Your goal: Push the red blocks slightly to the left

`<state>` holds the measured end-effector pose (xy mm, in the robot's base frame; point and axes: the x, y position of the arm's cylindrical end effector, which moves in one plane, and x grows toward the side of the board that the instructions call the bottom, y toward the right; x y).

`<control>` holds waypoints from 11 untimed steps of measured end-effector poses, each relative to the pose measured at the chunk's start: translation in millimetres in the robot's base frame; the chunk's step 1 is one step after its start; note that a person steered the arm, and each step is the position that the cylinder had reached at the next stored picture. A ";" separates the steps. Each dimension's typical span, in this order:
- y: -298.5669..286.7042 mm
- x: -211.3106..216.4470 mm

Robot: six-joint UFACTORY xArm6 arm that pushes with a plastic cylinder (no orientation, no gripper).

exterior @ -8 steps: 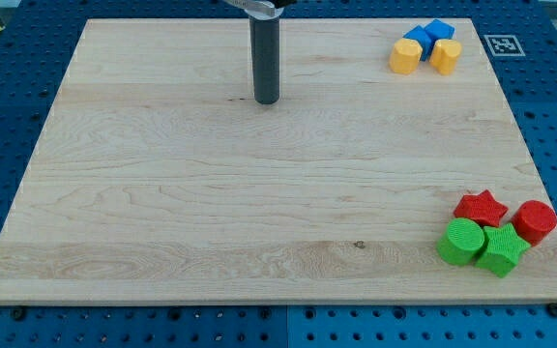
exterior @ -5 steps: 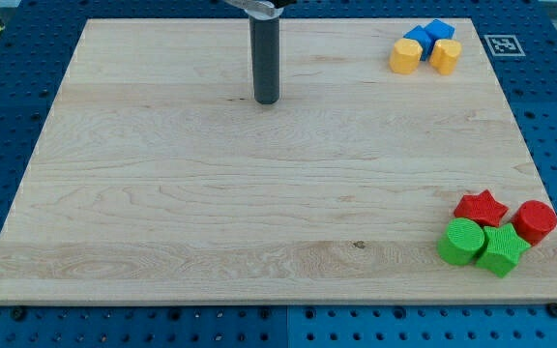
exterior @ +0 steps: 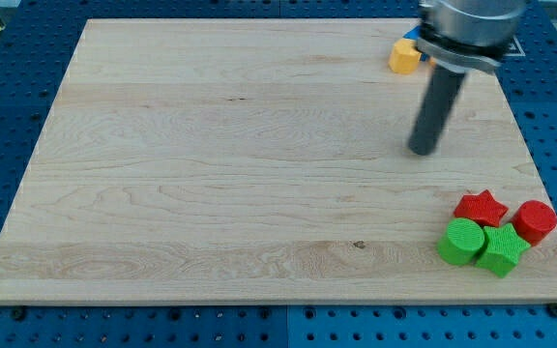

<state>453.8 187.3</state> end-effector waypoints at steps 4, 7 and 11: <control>103.9 38.5; 145.8 116.6; 118.8 113.8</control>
<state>567.6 306.1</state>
